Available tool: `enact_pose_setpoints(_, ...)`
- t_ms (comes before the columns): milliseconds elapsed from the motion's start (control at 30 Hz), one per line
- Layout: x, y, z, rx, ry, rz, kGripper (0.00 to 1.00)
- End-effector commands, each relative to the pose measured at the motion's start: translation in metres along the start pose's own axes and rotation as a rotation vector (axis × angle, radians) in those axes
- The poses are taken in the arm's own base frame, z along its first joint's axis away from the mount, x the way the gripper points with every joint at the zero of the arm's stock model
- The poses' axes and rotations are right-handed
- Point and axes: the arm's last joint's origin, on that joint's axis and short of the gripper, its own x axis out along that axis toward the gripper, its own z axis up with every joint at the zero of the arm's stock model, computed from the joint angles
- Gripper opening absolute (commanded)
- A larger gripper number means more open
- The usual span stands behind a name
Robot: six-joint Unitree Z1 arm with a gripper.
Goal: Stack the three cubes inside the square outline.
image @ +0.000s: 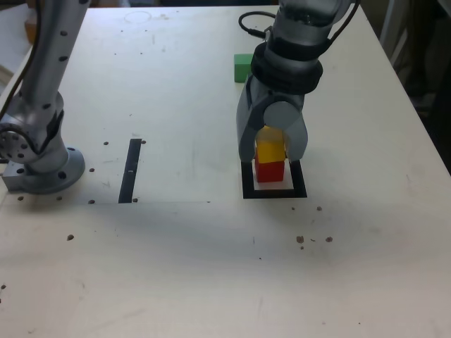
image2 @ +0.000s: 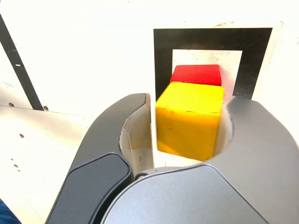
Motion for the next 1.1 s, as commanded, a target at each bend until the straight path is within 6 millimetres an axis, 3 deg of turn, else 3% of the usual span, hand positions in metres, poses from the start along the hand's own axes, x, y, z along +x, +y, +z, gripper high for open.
enact_pose_setpoints(0,0.001,0.001,0.000,-0.001,0.003,-0.003,0.75)
enact_pose_setpoints(133,-0.001,0.001,-0.001,-0.001,-0.003,-0.003,0.90)
enact_pose_setpoints(267,-0.004,0.002,-0.004,-0.004,-0.008,0.008,0.98)
enact_pose_setpoints(533,-0.010,0.003,-0.012,-0.008,-0.015,0.018,0.99)
enact_pose_setpoints(700,-0.030,0.008,-0.027,-0.006,-0.075,0.035,0.99)
enact_pose_setpoints(867,-0.047,0.027,-0.044,0.005,-0.125,0.064,0.99)
enact_pose_setpoints(1067,-0.058,0.070,-0.059,-0.022,-0.142,0.099,0.99)
